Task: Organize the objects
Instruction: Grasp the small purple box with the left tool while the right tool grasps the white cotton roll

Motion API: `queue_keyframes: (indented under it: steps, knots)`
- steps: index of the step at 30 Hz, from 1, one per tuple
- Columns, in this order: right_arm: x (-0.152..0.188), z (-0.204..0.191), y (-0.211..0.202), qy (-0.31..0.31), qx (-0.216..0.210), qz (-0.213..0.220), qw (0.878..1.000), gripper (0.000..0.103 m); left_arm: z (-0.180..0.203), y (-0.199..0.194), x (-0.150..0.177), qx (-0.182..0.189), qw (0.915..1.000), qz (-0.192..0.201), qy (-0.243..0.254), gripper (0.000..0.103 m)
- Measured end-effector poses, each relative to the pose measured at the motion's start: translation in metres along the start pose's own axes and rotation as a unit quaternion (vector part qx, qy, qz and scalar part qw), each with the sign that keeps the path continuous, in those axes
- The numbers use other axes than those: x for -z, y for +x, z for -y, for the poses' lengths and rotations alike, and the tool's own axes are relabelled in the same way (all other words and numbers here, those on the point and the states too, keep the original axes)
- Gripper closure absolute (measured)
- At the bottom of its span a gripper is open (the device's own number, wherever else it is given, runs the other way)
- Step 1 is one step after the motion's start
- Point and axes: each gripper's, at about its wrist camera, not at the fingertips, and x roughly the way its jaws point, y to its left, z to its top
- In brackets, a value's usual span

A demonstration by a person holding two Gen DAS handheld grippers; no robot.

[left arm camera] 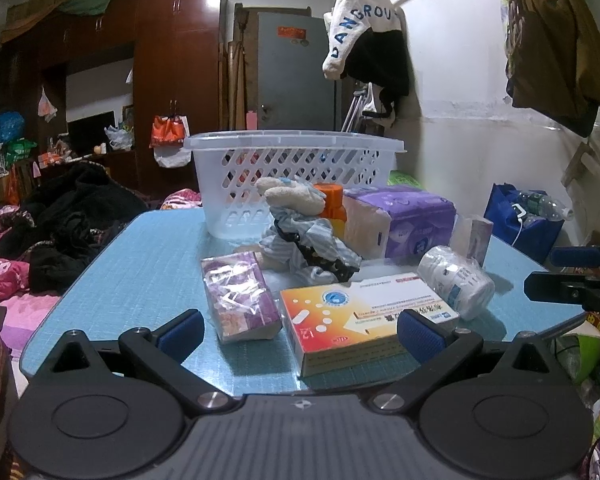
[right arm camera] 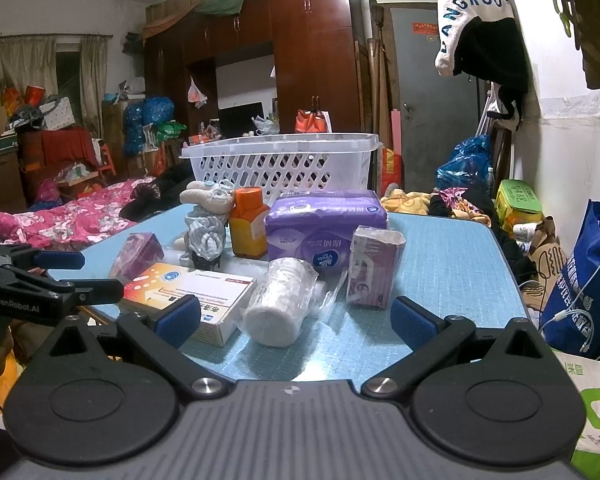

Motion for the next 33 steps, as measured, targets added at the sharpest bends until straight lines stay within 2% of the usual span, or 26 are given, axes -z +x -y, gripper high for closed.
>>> queue_keyframes:
  steps: [2, 3, 5, 6, 9, 12, 14, 17, 19, 24, 28, 30, 33]
  knots:
    - [0.000, 0.001, 0.000, 0.001, 0.001, 0.002, 1.000, 0.000, -0.002, -0.003, -0.001, 0.004, 0.9995, 0.032, -0.001, 0.000]
    - [0.000, 0.001, -0.001, 0.001, 0.000, 0.004, 1.000, 0.000, -0.003, -0.006, -0.002, 0.004, 0.9982, 0.060, 0.004, 0.000]
    - [0.000, 0.003, -0.001, 0.000, -0.003, 0.010, 1.000, 0.000, -0.008, -0.006, -0.003, -0.012, 0.9933, 0.114, 0.011, 0.000]
    - [0.000, 0.004, -0.001, 0.000, -0.003, 0.013, 1.000, 0.000, -0.012, -0.003, -0.004, -0.019, 0.9924, 0.121, 0.010, 0.000]
    - [0.002, 0.008, -0.001, 0.007, 0.003, 0.040, 0.999, 0.000, -0.029, 0.014, -0.012, -0.012, 0.9963, 0.081, 0.024, 0.000]
    - [0.005, 0.009, 0.001, 0.005, 0.020, 0.068, 0.998, 0.000, -0.059, 0.017, -0.019, -0.043, 0.9950, 0.090, -0.002, 0.000]
    - [0.007, 0.008, 0.006, -0.003, 0.029, 0.064, 0.998, 0.000, -0.083, 0.014, -0.023, -0.055, 0.9931, 0.096, -0.036, 0.000]
    - [0.009, 0.013, 0.012, 0.020, -0.016, 0.050, 0.998, 0.000, -0.106, 0.011, -0.026, -0.048, 0.9916, 0.094, -0.074, 0.000]
    - [0.011, 0.014, 0.015, 0.035, -0.029, 0.045, 0.998, 0.000, -0.106, 0.013, -0.023, -0.034, 0.9932, 0.087, -0.069, 0.003]
    - [0.014, 0.011, 0.023, 0.037, -0.028, 0.037, 0.998, 0.000, -0.083, 0.030, -0.013, 0.008, 0.9981, 0.054, -0.029, 0.008]
    - [0.016, 0.009, 0.026, 0.040, -0.035, 0.048, 0.997, 0.000, -0.078, 0.031, -0.006, 0.011, 0.9985, 0.050, -0.021, 0.012]
    - [0.018, 0.008, 0.025, 0.042, -0.039, 0.057, 0.997, 0.004, -0.080, 0.029, -0.003, 0.019, 0.9981, 0.053, -0.024, 0.019]
    - [0.019, 0.005, 0.025, 0.036, -0.044, 0.061, 0.997, 0.010, -0.079, 0.031, 0.001, 0.024, 0.9982, 0.050, -0.022, 0.022]
